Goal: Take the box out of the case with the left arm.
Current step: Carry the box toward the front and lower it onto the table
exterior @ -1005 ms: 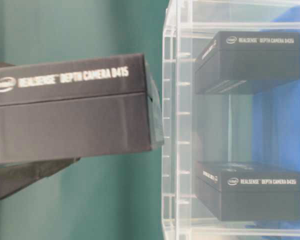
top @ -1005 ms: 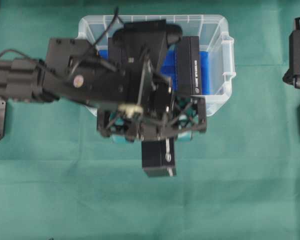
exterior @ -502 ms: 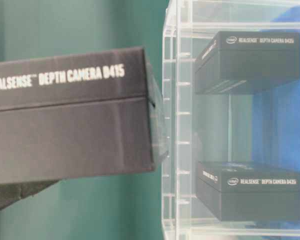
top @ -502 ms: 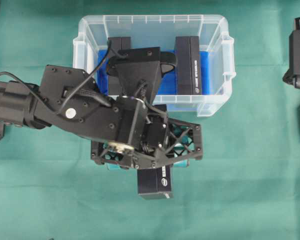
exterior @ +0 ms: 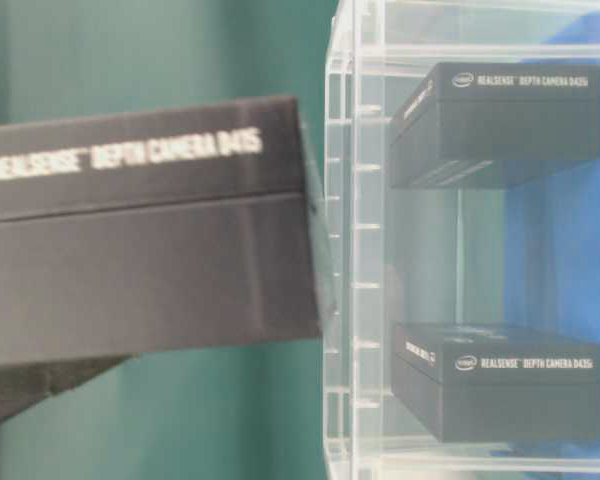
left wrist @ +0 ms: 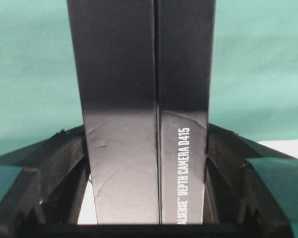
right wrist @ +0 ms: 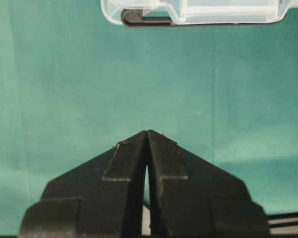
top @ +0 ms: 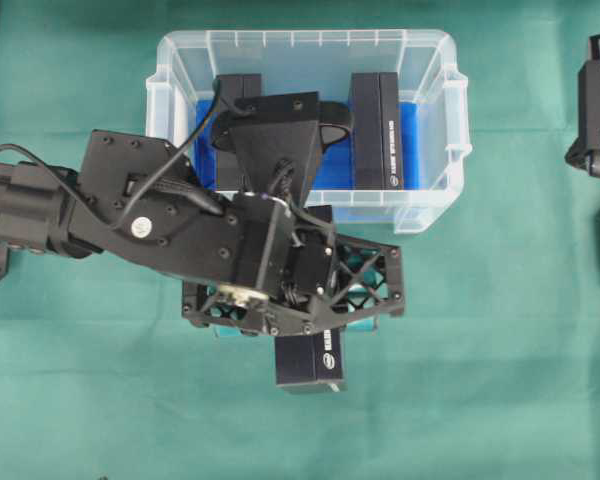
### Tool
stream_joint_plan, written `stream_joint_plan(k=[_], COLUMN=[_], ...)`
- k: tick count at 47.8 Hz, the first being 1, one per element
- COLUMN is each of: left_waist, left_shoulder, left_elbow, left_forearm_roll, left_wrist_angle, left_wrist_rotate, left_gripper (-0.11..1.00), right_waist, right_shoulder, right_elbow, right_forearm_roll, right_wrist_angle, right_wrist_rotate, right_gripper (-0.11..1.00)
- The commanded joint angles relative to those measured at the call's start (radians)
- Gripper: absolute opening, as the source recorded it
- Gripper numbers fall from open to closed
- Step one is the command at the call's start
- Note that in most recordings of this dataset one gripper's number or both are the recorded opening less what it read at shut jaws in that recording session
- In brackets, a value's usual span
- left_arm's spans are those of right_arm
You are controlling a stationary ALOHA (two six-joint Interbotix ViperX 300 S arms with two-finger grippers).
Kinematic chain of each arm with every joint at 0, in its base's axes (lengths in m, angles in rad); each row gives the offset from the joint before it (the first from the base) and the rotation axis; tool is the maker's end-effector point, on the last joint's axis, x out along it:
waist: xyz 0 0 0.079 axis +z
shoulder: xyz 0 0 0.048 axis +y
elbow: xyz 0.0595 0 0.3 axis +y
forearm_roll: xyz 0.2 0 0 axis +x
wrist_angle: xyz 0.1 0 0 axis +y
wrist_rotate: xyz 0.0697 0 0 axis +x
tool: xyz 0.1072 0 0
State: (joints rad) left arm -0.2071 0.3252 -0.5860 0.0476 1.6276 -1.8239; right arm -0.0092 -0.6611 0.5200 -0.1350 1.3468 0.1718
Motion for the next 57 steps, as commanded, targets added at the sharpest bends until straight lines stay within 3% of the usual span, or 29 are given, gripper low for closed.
stream_joint_plan(k=[1, 15, 30, 37, 57], left_waist=[-0.003, -0.008, -0.017, -0.025, -0.029], left_shoulder=[-0.052, -0.055, -0.055, -0.051, -0.048], left_elbow=[0.008, 0.144, 0.403, 0.491, 0.586], left_forearm_roll=[0.008, 0.009, 0.002, 0.002, 0.002], left_wrist_angle=[-0.003, -0.060, -0.356, -0.428, -0.557], left_wrist_rotate=[-0.002, -0.002, -0.005, -0.026, -0.049], left_gripper=[0.60, 0.60, 0.60, 0.60, 0.60], right_waist=[0.000, 0.000, 0.000, 0.000, 0.000], right_shoulder=[0.000, 0.000, 0.000, 0.000, 0.000], right_elbow=[-0.011, -0.011, -0.011, -0.009, -0.006], right_forearm_roll=[-0.002, -0.003, -0.003, -0.003, -0.003], right_wrist_angle=[0.000, 0.000, 0.000, 0.002, 0.002], right_wrist_rotate=[0.000, 0.000, 0.002, 0.003, 0.003], right_gripper=[0.03, 0.03, 0.03, 0.03, 0.03])
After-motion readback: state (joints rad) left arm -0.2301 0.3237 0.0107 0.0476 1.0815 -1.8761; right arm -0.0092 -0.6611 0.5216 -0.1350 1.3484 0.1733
